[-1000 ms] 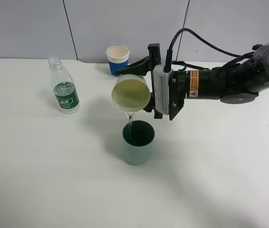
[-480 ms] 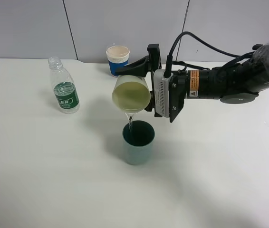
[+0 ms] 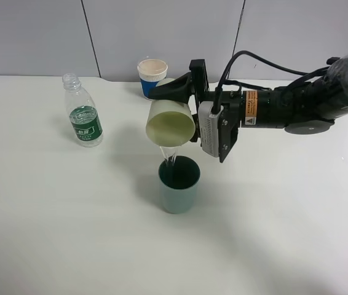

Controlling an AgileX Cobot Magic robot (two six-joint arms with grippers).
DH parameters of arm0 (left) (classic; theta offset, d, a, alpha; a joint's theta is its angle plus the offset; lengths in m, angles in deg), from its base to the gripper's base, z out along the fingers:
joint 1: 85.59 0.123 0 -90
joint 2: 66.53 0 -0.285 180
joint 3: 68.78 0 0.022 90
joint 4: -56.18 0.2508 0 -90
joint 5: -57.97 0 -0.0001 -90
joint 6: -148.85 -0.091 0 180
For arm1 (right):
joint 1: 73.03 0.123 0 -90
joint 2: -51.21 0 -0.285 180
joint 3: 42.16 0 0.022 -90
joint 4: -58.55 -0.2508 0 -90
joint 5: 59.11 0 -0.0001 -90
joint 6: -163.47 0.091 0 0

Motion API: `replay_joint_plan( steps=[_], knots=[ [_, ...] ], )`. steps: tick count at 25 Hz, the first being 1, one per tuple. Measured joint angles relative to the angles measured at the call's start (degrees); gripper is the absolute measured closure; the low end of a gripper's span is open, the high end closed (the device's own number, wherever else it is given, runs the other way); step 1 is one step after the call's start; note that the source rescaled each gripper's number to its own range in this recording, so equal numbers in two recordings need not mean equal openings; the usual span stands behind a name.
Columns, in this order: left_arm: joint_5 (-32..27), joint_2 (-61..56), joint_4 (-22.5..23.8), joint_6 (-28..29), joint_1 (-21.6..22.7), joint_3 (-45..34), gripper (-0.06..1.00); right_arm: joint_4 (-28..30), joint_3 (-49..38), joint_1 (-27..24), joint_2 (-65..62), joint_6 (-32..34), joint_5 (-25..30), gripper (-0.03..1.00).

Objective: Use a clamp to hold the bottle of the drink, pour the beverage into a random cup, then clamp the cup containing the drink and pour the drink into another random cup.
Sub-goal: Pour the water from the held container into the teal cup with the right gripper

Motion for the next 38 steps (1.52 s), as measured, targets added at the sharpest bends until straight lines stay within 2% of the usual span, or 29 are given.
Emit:
replay_joint_plan(
  steps=[9,20,38],
  knots=[
    [0.0,0.0,0.0,0.0,0.0,0.0,-0.05,-0.9,0.0,0.0,-0.1,-4.7,0.1,0.96],
    [0.0,0.0,0.0,0.0,0.0,0.0,-0.06,-1.0,0.3,1.8,-0.8,-6.1,-2.0,0.96],
    [0.0,0.0,0.0,0.0,0.0,0.0,-0.06,0.0,0.3,1.9,-0.8,-19.8,-0.3,0.96]
  ],
)
